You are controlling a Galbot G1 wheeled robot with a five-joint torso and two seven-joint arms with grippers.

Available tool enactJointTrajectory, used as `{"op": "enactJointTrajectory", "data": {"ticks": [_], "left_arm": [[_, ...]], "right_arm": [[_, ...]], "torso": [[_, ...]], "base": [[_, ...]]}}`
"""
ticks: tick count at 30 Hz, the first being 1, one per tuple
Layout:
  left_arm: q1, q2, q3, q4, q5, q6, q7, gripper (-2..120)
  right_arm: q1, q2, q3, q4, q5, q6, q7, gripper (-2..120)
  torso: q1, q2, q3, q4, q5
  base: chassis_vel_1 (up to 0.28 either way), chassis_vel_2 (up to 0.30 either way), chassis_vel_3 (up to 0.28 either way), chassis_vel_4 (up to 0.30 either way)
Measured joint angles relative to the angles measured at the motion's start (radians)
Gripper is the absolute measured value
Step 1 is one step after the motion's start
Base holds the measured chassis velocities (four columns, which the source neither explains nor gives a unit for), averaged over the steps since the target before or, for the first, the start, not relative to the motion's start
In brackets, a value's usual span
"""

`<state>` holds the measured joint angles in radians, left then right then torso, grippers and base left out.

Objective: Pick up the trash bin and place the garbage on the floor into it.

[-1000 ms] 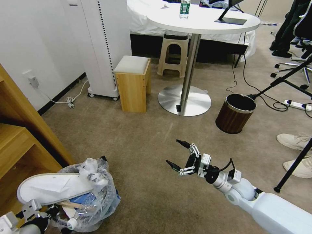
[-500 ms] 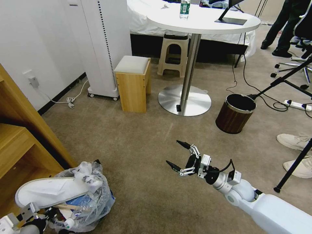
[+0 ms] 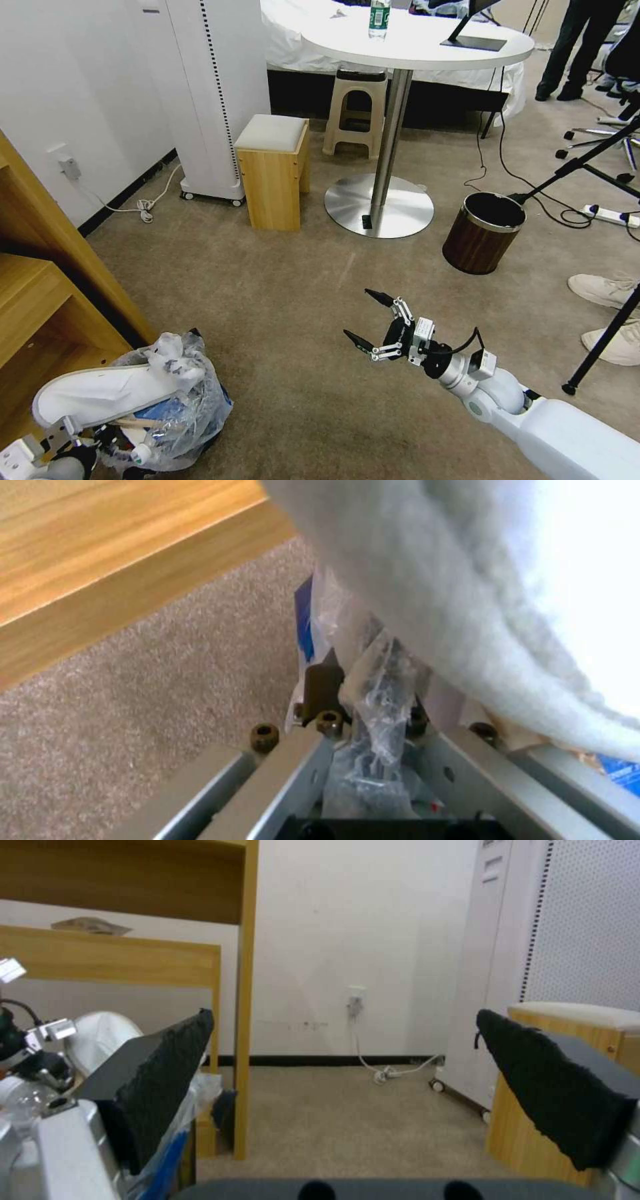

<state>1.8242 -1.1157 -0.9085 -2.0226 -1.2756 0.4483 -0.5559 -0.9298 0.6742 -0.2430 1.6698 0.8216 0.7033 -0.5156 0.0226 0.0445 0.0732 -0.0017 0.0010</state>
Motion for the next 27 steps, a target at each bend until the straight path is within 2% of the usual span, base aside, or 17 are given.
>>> {"op": "enactJointTrajectory", "data": {"ticks": [9, 12, 14, 16, 18, 19, 22, 24, 26, 27], "left_arm": [[-0.033, -0.002, 0.014, 0.035, 0.014, -0.012, 0.0, 0], [-0.027, 0.002, 0.013, 0.028, 0.015, -0.014, 0.0, 0], [-0.006, 0.007, 0.007, 0.009, 0.02, -0.022, -0.002, 0], [0.009, 0.009, 0.001, -0.006, 0.024, -0.024, 0.002, 0], [0.016, 0.011, -0.006, -0.02, 0.026, -0.03, 0.009, 7], [0.016, 0.011, -0.006, -0.02, 0.026, -0.03, 0.009, 7], [0.021, 0.012, -0.011, -0.035, 0.049, -0.044, 0.021, 24], [0.021, 0.011, -0.012, -0.036, 0.052, -0.046, 0.023, 27], [0.021, 0.008, -0.014, -0.042, 0.059, -0.051, 0.028, 39], [0.021, 0.008, -0.014, -0.042, 0.059, -0.051, 0.028, 39]], "right_arm": [[-0.006, -0.006, 0.003, -0.003, 0.0, 0.005, -0.005, 100], [-0.006, -0.006, 0.002, -0.006, -0.001, 0.005, -0.007, 100], [-0.002, -0.001, -0.005, -0.004, -0.003, 0.004, -0.009, 100], [0.004, 0.003, -0.012, 0.0, -0.005, 0.003, -0.009, 100], [0.008, 0.006, -0.016, 0.002, -0.007, 0.0, -0.009, 100], [0.008, 0.006, -0.016, 0.002, -0.007, 0.0, -0.009, 100], [0.012, 0.013, -0.023, 0.004, -0.012, -0.002, -0.009, 100], [0.012, 0.014, -0.024, 0.004, -0.013, -0.002, -0.009, 100], [0.012, 0.012, -0.024, 0.004, -0.014, -0.002, -0.009, 100], [0.012, 0.012, -0.024, 0.004, -0.014, -0.002, -0.009, 100]], "torso": [[0.0, 0.0, 0.0, 0.0001, 0.0002], [0.0, 0.0, 0.0, -0.0001, -0.0007], [0.0, 0.0, 0.0, -0.0005, -0.0028], [0.0, 0.0, 0.0, -0.0004, -0.0029], [0.0, 0.0, 0.0, -0.0004, -0.0025], [0.0, 0.0, 0.0, -0.0004, -0.0025], [0.0, 0.0, 0.0, -0.0003, -0.0016], [0.0, 0.0, 0.0, -0.0003, -0.0016], [0.0, 0.0, 0.0, -0.0003, -0.0011], [0.0, 0.0, 0.0, -0.0003, -0.0011]], "base": [[0.0, 0.0, 0.0, 0.0], [0.0, 0.0, 0.0, 0.0], [0.0, 0.0, 0.0, 0.0], [0.0, 0.0, 0.0, 0.0], [0.0, 0.0, 0.0, 0.0], [0.0, 0.0, 0.0, 0.0], [0.0, 0.0, 0.0, 0.0], [0.0, 0.0, 0.0, 0.0], [0.0, 0.0, 0.0, 0.0], [0.0, 0.0, 0.0, 0.0]]}}
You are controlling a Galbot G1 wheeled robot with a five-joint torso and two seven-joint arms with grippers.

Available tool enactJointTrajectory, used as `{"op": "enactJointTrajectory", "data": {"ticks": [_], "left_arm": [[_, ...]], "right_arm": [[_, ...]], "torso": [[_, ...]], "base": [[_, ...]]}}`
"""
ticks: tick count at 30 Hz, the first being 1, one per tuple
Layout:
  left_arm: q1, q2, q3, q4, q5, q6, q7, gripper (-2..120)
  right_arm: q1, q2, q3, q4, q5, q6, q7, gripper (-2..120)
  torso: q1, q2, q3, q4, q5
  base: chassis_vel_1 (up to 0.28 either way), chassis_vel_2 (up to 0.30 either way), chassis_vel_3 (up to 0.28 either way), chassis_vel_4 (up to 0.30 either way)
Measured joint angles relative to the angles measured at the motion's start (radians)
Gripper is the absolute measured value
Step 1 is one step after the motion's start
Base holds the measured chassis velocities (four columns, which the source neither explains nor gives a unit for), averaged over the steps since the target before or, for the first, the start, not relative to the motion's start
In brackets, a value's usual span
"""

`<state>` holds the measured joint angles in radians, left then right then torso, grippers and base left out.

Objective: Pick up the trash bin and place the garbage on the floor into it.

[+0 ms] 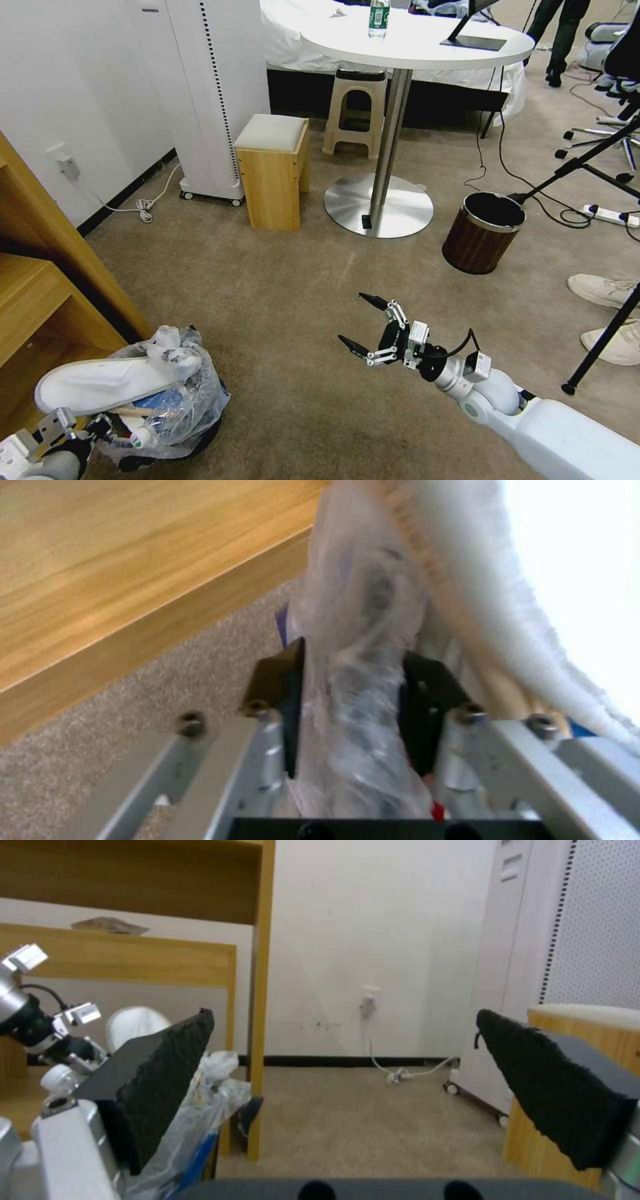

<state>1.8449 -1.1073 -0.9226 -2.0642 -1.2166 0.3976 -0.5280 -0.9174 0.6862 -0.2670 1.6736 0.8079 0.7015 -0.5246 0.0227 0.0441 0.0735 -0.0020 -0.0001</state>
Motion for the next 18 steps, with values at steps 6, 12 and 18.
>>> {"op": "enactJointTrajectory", "data": {"ticks": [6, 12, 18], "left_arm": [[0.007, -0.003, -0.008, -0.019, 0.008, -0.007, 0.004, 59], [0.031, -0.007, -0.024, -0.055, 0.008, -0.008, 0.003, 84], [0.05, -0.016, -0.037, -0.083, 0.013, -0.012, 0.003, 99]], "right_arm": [[-0.003, -0.008, 0.006, 0.004, 0.001, 0.0, -0.004, 100], [-0.006, -0.009, 0.011, 0.024, -0.004, -0.001, -0.004, 100], [-0.008, -0.01, 0.017, 0.041, -0.011, -0.005, 0.0, 100]], "torso": [[0.0, 0.0, 0.0, 0.0, 0.0], [0.0, 0.0, 0.0, 0.0, 0.0002], [0.0, 0.0, 0.0, 0.0, 0.0002]], "base": [[0.0, 0.0, 0.0, 0.0], [0.0, 0.0, 0.0, 0.0], [0.0, 0.0, 0.0, 0.0]]}}
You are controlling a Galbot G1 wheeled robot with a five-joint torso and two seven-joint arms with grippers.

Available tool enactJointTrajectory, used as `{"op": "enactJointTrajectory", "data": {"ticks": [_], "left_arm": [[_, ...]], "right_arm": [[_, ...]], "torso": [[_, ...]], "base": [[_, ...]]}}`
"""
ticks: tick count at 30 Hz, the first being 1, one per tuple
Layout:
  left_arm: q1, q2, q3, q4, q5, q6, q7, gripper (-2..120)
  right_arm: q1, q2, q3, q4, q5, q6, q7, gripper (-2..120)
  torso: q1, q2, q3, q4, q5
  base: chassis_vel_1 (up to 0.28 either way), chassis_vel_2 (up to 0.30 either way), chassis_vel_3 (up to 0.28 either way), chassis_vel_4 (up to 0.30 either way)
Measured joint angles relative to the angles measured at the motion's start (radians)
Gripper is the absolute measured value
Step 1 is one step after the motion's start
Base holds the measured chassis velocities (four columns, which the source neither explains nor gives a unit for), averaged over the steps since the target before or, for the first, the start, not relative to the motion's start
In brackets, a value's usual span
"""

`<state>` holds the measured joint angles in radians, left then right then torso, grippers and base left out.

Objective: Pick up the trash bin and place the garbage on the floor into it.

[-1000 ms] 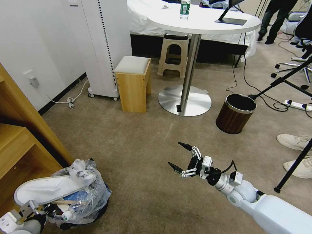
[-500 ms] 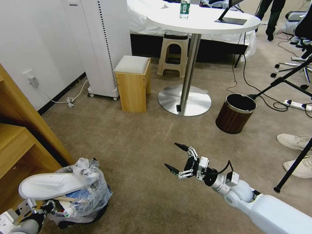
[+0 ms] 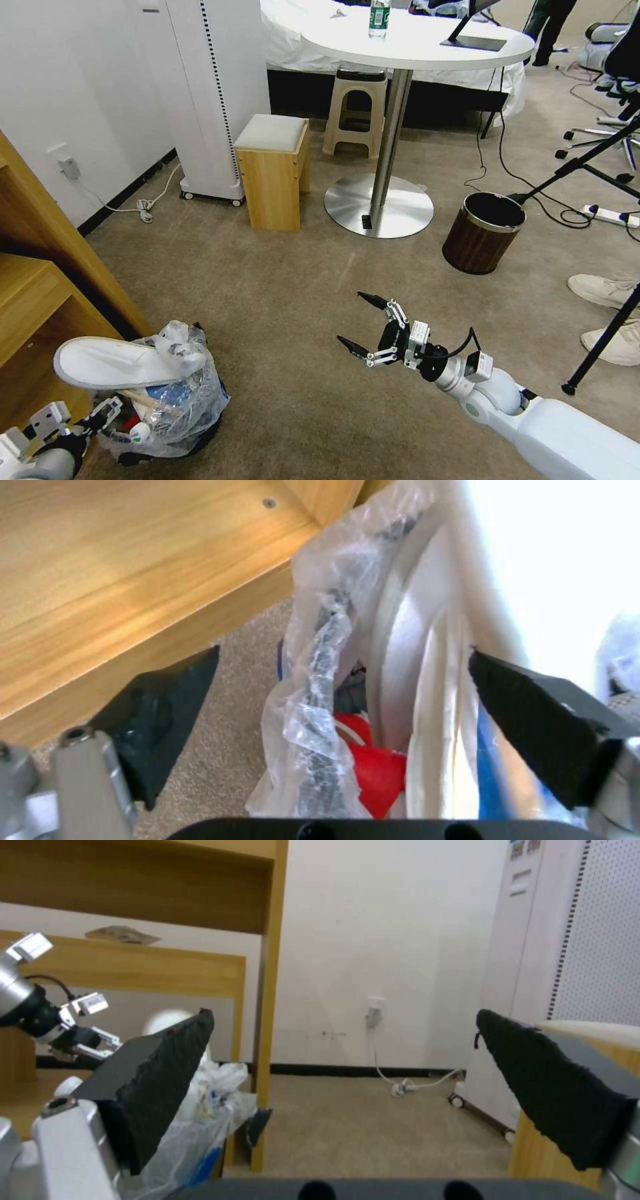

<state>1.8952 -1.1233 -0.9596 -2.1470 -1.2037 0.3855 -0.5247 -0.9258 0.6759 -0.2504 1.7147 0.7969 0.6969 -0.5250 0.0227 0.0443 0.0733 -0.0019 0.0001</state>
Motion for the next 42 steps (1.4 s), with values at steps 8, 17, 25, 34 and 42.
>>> {"op": "enactJointTrajectory", "data": {"ticks": [8, 17, 25, 34, 42], "left_arm": [[0.018, -0.009, -0.008, -0.038, 0.019, -0.004, 0.004, 100], [0.04, -0.019, -0.021, -0.072, 0.023, -0.005, 0.003, 100], [0.058, -0.037, -0.033, -0.11, 0.046, -0.007, 0.01, 100], [0.076, -0.066, -0.052, -0.158, 0.152, -0.026, 0.056, 100], [0.071, -0.097, -0.085, -0.183, 0.263, -0.065, 0.131, 100]], "right_arm": [[-0.016, -0.007, 0.017, 0.021, -0.009, -0.002, 0.004, 100], [-0.023, -0.017, 0.028, 0.051, -0.019, -0.008, 0.018, 100], [-0.042, -0.031, 0.051, 0.073, -0.022, -0.01, 0.02, 100], [-0.076, -0.033, 0.119, 0.08, -0.019, -0.011, 0.028, 100], [-0.086, 0.017, 0.224, 0.051, 0.0, -0.023, 0.069, 100]], "torso": [[0.0, 0.0, 0.0, 0.0, 0.0], [0.0, 0.0, 0.0, 0.0, 0.0], [0.0, 0.0, 0.0, 0.0, 0.0], [0.0, 0.0, 0.0, 0.0, -0.0001], [0.0, 0.0, 0.0, 0.0, -0.0002]], "base": [[0.0, 0.0, 0.0, 0.0], [0.0, 0.0, 0.0, 0.0], [0.0, 0.0, 0.0, 0.0], [0.0, 0.0, 0.0, 0.0], [0.0, 0.0, 0.0, 0.0]]}}
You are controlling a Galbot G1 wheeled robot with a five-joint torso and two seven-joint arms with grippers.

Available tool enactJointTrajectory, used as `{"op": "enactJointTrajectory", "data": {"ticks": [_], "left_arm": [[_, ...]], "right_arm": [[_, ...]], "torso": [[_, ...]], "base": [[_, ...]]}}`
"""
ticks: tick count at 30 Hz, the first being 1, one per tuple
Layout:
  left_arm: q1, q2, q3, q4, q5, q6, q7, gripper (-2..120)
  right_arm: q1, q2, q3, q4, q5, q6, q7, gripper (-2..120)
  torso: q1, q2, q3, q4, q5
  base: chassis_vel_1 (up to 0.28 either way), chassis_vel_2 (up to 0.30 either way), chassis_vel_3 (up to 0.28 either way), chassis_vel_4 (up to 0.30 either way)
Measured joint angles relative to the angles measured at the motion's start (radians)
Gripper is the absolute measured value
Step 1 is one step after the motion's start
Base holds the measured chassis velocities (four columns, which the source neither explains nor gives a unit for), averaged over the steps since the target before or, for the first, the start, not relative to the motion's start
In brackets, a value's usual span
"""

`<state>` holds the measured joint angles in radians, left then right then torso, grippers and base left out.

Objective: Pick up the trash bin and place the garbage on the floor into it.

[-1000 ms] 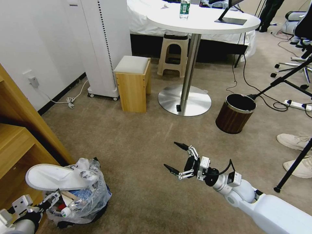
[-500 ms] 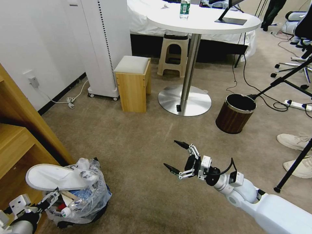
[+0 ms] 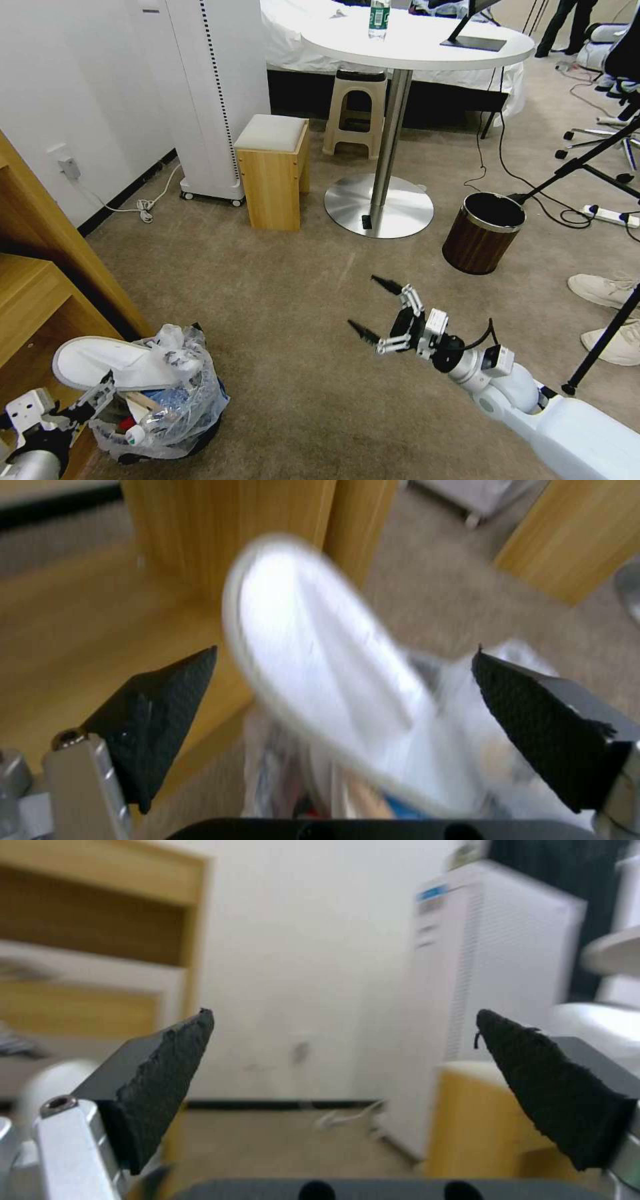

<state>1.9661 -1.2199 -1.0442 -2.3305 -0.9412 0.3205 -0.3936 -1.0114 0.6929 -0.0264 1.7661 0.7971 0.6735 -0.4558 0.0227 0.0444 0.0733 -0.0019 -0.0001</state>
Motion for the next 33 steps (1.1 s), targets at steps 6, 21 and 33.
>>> {"op": "enactJointTrajectory", "data": {"ticks": [6, 21, 33], "left_arm": [[-0.029, -0.039, -0.033, -0.014, 0.122, -0.055, 0.099, 100], [-0.059, -0.058, -0.054, 0.004, 0.226, -0.112, 0.2, 100], [-0.103, -0.133, -0.058, 0.022, 0.411, -0.225, 0.353, 100]], "right_arm": [[-0.001, 0.093, 0.185, -0.042, 0.026, -0.035, 0.108, 100], [-0.049, 0.212, 0.369, -0.03, -0.048, -0.079, 0.301, 100], [-0.055, 0.278, 0.473, -0.047, -0.103, -0.095, 0.487, 100]], "torso": [[0.0, 0.0, 0.0, 0.0001, 0.0001], [0.0, 0.0, 0.0, 0.0, 0.0002], [0.0, 0.0, 0.0, 0.0001, 0.0]], "base": [[0.0, 0.0, 0.0, 0.0], [0.0, 0.0, 0.0, 0.0], [0.0, 0.0, 0.0, 0.0]]}}
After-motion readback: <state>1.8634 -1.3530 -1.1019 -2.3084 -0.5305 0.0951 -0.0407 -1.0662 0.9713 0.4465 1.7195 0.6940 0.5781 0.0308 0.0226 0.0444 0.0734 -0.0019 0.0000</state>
